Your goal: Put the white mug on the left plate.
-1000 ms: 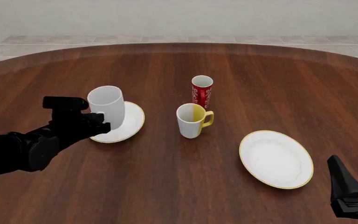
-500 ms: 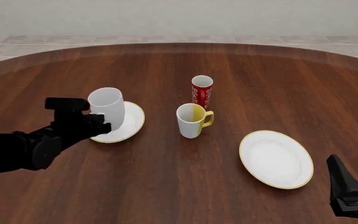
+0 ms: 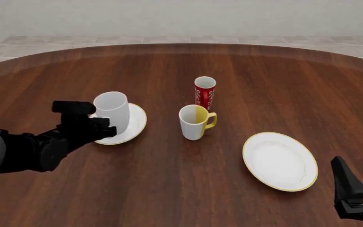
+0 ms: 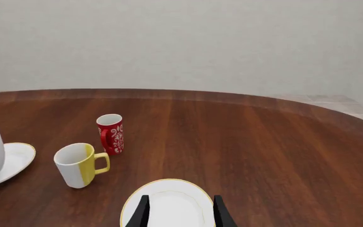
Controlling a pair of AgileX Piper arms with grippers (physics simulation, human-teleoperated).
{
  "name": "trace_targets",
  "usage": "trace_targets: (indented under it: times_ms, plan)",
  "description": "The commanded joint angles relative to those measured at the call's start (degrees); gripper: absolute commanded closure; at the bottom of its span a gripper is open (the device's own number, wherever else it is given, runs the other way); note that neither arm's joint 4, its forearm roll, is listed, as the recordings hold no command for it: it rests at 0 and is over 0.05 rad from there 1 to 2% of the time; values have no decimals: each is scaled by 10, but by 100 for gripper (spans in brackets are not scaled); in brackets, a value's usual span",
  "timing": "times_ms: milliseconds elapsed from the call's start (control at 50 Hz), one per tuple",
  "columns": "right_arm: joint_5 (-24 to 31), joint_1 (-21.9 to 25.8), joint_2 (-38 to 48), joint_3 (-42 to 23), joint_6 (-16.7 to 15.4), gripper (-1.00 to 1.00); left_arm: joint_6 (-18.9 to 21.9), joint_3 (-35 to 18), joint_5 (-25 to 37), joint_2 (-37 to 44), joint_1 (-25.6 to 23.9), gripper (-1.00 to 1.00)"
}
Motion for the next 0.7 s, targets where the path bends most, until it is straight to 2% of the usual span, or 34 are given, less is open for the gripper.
trace_targets:
  times_ms: [20,700]
  plan:
    - [-8,0,9,0,0,-100,2,-9,-8,18,0,100]
    - [-6,0,8,0,-1,-100,7,-7,-10,22,8,100]
